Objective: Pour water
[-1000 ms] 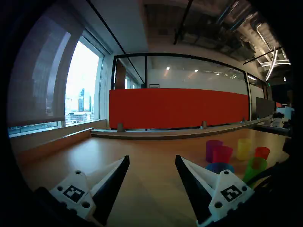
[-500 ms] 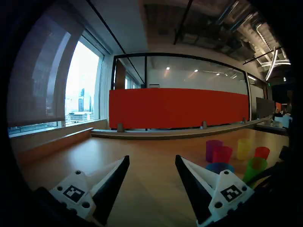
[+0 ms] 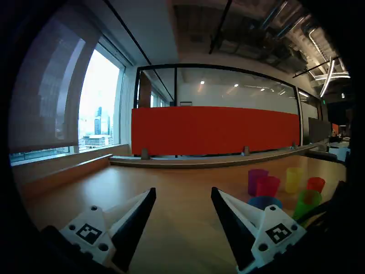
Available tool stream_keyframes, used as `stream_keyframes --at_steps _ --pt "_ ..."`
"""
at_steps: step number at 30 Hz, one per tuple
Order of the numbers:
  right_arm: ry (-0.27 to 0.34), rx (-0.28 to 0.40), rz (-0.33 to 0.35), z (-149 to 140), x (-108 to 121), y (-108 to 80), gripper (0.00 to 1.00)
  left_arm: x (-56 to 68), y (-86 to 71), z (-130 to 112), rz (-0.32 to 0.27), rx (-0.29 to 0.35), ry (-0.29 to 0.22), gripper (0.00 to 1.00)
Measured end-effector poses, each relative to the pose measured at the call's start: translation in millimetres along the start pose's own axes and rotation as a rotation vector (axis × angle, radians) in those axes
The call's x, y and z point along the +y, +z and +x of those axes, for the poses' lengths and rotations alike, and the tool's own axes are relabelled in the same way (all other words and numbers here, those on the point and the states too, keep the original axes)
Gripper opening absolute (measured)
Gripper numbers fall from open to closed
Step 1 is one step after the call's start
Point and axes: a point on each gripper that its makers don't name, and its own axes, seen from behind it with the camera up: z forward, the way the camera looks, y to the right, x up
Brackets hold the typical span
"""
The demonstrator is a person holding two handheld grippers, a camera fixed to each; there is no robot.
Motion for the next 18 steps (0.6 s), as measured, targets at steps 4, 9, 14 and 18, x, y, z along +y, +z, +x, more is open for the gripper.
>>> stream_keyframes --at_steps 4,9,14,18 --pt "0.0 -0.006 -0.001 -3 0 1.2 1.0 0.0 0.0 0 0.0 0.0 0.0 0.89" --pt "-0.007 -0.011 0.0 -3 -2 2.4 0.99 0.2 -0.2 0 0.0 0.0 0.0 0.89" --pt "-0.023 -0.026 -0.003 -11 -2 3.7 1.0 0.3 -0.6 0 0.0 0.0 0.0 0.89" --pt "-0.033 -0.034 -0.007 -13 -2 4.4 0.99 0.8 -0.4 0 0.0 0.0 0.0 0.89"
